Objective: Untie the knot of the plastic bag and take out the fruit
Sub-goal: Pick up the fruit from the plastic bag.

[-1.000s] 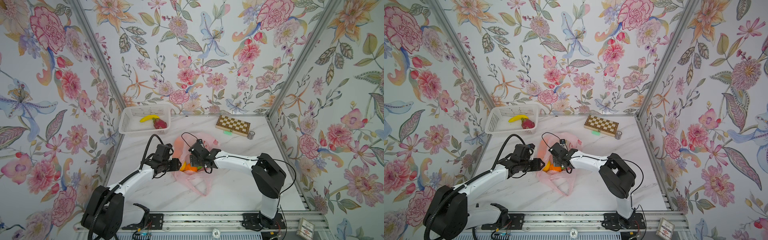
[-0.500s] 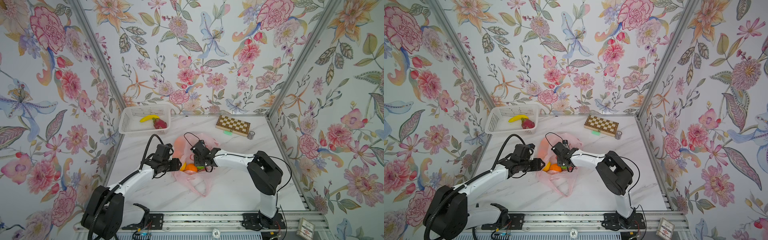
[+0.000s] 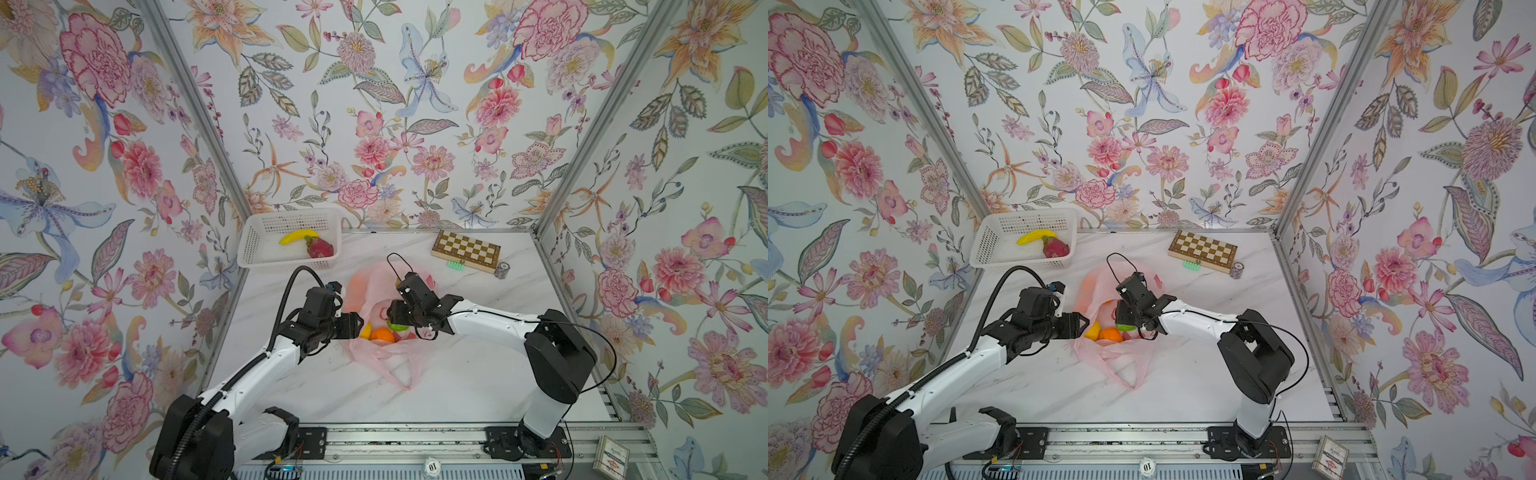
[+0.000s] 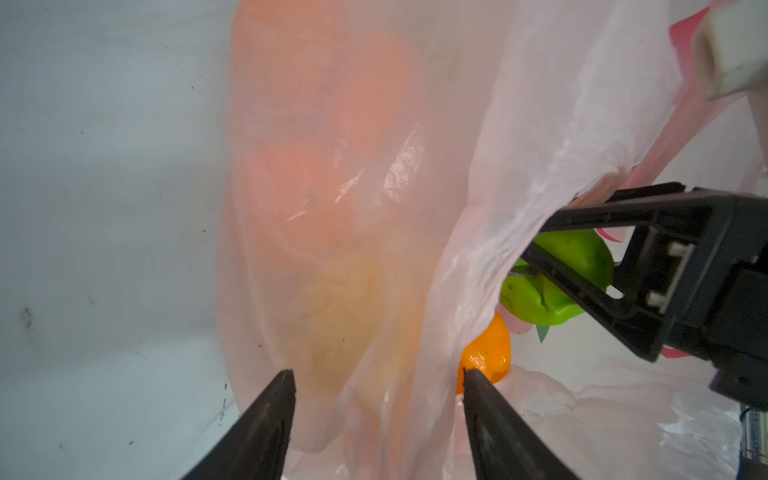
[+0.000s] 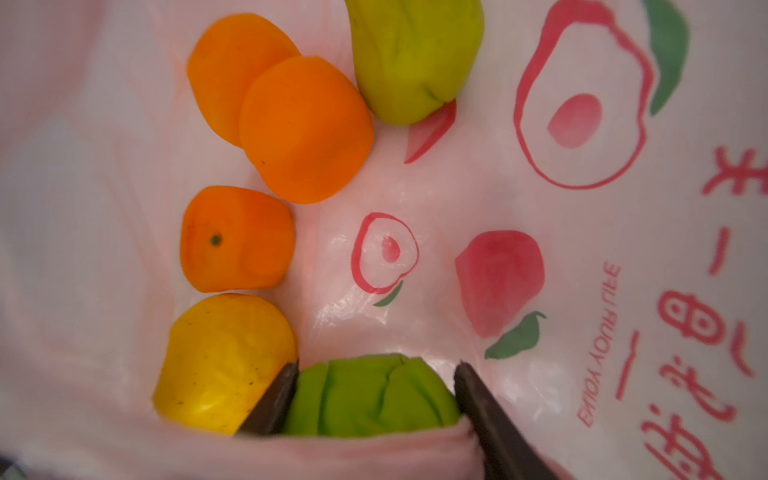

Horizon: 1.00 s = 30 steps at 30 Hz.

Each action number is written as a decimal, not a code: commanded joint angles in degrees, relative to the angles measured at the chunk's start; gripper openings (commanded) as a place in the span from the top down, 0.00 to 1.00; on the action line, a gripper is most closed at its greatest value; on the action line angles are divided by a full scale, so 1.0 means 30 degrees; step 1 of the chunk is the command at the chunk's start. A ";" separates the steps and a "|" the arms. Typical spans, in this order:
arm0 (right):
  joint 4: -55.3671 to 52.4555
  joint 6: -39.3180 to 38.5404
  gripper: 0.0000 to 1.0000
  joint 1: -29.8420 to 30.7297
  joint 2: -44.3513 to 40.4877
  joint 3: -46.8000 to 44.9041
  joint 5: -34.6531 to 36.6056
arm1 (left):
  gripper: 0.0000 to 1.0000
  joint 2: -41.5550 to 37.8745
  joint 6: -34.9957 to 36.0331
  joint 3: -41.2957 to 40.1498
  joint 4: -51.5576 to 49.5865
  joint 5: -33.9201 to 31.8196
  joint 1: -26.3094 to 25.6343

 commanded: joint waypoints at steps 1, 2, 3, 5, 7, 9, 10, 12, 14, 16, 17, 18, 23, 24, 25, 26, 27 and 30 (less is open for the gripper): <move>0.2095 0.1410 0.64 -0.0378 -0.0691 -0.0804 -0.1932 | 0.33 -0.0808 0.1206 0.0496 0.0532 -0.0097 -0.0185; 0.2477 0.1647 0.64 -0.0468 -0.0793 -0.1001 -0.2230 | 0.33 -0.1019 0.1503 0.0460 0.0745 0.0012 -0.0185; 0.2929 0.1937 0.64 -0.0586 -0.0901 -0.1184 -0.2562 | 0.33 -0.1289 0.1845 0.0386 0.1035 0.0166 -0.0185; 0.3713 0.2521 0.64 -0.0836 -0.1038 -0.1491 -0.3311 | 0.32 -0.1822 0.2693 0.0150 0.1913 0.0773 -0.0218; 0.4984 0.3401 0.64 -0.1113 -0.1167 -0.1997 -0.4320 | 0.32 -0.2521 0.3677 -0.0343 0.3527 0.1736 -0.0288; 0.6705 0.4425 0.64 -0.1365 -0.1346 -0.2605 -0.5381 | 0.31 -0.3137 0.4698 -0.1095 0.5275 0.2639 -0.0244; 0.7686 0.4996 0.63 -0.1513 -0.1400 -0.2949 -0.5856 | 0.30 -0.3485 0.5149 -0.1498 0.6208 0.2939 -0.0245; 0.9489 0.6004 0.63 -0.1752 -0.1487 -0.3529 -0.6651 | 0.29 -0.3822 0.5584 -0.2093 0.7710 0.2986 -0.0237; 1.1219 0.6857 0.63 -0.1939 -0.1484 -0.4035 -0.7400 | 0.23 -0.3757 0.5594 -0.2282 0.8787 0.2869 -0.0244; 1.3167 0.7799 0.63 -0.2115 -0.1389 -0.4551 -0.8092 | 0.15 -0.3396 0.5427 -0.2321 0.9788 0.2999 -0.0237; 1.3845 0.8119 0.63 -0.2175 -0.1369 -0.4725 -0.8298 | 0.12 -0.3193 0.5345 -0.2369 1.0252 0.3191 -0.0259; 1.4336 0.8400 0.63 -0.2234 -0.1372 -0.4877 -0.8515 | 0.09 -0.2964 0.5340 -0.2472 1.0904 0.3457 -0.0256; 1.4984 0.8662 0.63 -0.2242 -0.1745 -0.5149 -0.8688 | 0.04 -0.1756 0.6113 -0.2680 1.3058 0.4221 -0.0273; 1.5046 0.8693 0.63 -0.2243 -0.1910 -0.5186 -0.8660 | 0.04 -0.1502 0.6351 -0.2723 1.3402 0.4274 -0.0265; 1.5001 0.8675 0.63 -0.2242 -0.2088 -0.5224 -0.8651 | 0.04 -0.1292 0.6552 -0.2796 1.3827 0.4368 -0.0275; 1.4931 0.8623 0.63 -0.2249 -0.2272 -0.5221 -0.8607 | 0.04 -0.1122 0.6732 -0.2814 1.4148 0.4455 -0.0279; 1.4776 0.8568 0.63 -0.2213 -0.2445 -0.5196 -0.8561 | 0.04 -0.0898 0.6812 -0.2844 1.4528 0.4491 -0.0286; 1.4344 0.8323 0.62 -0.2199 -0.2999 -0.5134 -0.8426 | 0.04 -0.0275 0.7108 -0.2936 1.5681 0.4859 -0.0281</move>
